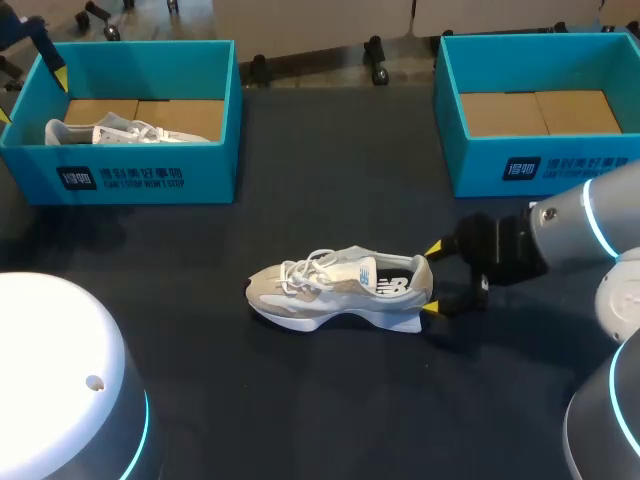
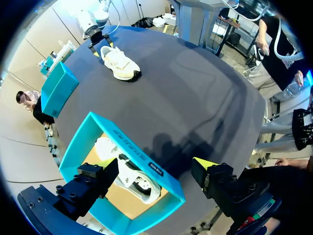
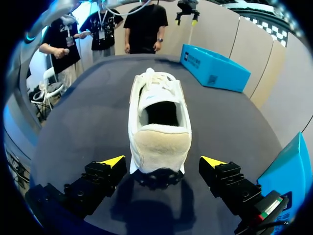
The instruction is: Take the shoe out of the shoebox, open the shoe tongue, remove and reinsert the insole, then place the shoe into the shoebox
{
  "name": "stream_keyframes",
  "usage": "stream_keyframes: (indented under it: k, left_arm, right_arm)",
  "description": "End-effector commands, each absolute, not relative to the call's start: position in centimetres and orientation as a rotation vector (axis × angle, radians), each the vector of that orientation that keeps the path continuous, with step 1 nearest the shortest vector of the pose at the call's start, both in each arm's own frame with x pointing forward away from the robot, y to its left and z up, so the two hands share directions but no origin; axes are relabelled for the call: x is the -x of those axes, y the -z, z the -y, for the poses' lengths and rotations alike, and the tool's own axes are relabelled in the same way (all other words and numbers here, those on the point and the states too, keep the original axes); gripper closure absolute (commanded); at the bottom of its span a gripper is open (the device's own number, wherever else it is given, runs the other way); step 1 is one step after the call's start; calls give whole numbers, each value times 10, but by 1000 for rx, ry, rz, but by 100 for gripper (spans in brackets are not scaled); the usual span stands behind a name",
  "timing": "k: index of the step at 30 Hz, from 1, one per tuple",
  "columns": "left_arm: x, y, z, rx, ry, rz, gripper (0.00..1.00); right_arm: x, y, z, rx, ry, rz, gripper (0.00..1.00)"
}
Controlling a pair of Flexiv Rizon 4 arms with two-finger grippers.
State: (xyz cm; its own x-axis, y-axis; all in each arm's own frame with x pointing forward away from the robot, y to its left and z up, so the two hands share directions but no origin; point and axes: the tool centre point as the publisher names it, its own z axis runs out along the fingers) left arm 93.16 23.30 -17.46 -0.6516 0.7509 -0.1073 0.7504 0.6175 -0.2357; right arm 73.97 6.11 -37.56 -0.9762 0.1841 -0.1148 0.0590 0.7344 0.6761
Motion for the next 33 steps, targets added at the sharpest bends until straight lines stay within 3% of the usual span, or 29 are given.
stream_keyframes:
  k: [1,33]
  left_arm:
    - [-931,175,-233,1311,-407,2825,0]
    - [-931,175,-233,1311,-407,2825,0]
  right_arm:
    - [-744,384,-70,-208,-1074,-2747,0]
    - [-746,420,-97,-221,-1163,-2729,0]
